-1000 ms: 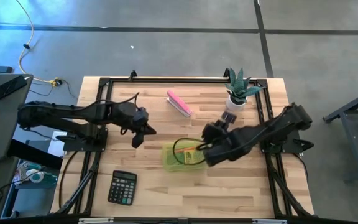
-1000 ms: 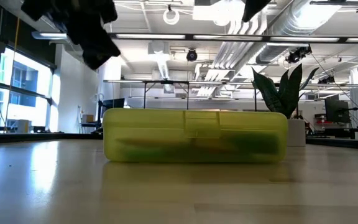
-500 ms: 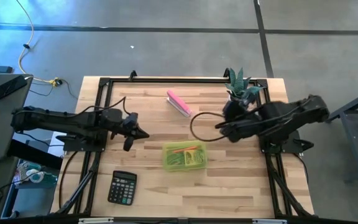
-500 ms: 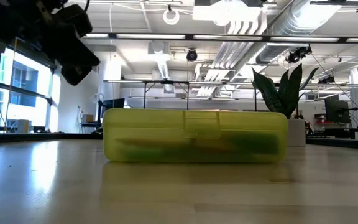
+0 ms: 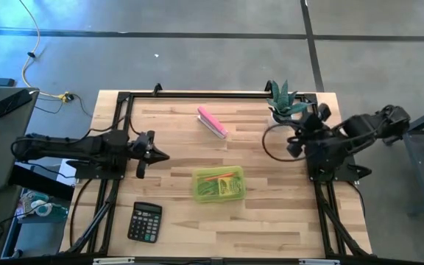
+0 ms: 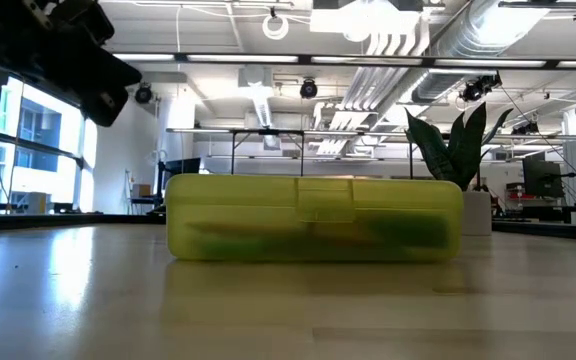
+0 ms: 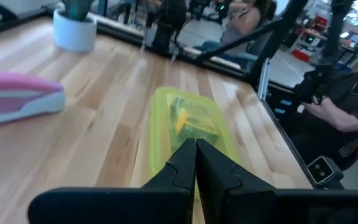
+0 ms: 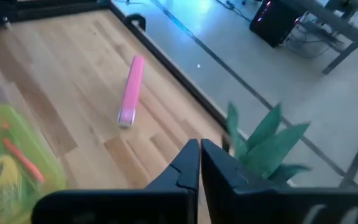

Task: Pack school essentials
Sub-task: Return to Home Position

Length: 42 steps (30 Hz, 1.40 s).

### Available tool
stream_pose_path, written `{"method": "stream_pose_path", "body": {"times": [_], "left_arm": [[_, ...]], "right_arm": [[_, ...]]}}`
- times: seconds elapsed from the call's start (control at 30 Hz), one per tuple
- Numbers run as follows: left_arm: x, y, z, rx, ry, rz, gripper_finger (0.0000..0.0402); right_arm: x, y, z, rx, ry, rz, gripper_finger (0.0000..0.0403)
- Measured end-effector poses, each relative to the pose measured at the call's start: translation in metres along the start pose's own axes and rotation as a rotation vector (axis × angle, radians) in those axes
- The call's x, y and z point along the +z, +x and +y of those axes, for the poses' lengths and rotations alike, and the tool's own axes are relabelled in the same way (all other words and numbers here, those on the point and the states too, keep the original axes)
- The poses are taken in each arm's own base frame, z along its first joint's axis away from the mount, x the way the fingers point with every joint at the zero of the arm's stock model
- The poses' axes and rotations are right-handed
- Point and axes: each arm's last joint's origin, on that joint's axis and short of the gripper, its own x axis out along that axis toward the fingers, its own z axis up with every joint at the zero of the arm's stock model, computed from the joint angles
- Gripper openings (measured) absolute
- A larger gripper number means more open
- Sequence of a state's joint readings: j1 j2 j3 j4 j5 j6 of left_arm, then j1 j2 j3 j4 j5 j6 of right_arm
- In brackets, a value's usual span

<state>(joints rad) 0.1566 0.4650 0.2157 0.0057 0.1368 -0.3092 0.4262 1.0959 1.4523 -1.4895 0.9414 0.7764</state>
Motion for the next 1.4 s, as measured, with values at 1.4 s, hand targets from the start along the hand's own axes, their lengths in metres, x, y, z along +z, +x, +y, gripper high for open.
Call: {"method": "stream_pose_path", "body": {"times": [1.4], "left_arm": [[-0.002, -0.01, -0.007, -0.24, 0.243, -0.105, 0.0]], "right_arm": [[-0.2, 0.082, 0.002, 0.77, 0.047, -0.612, 0.0]]}}
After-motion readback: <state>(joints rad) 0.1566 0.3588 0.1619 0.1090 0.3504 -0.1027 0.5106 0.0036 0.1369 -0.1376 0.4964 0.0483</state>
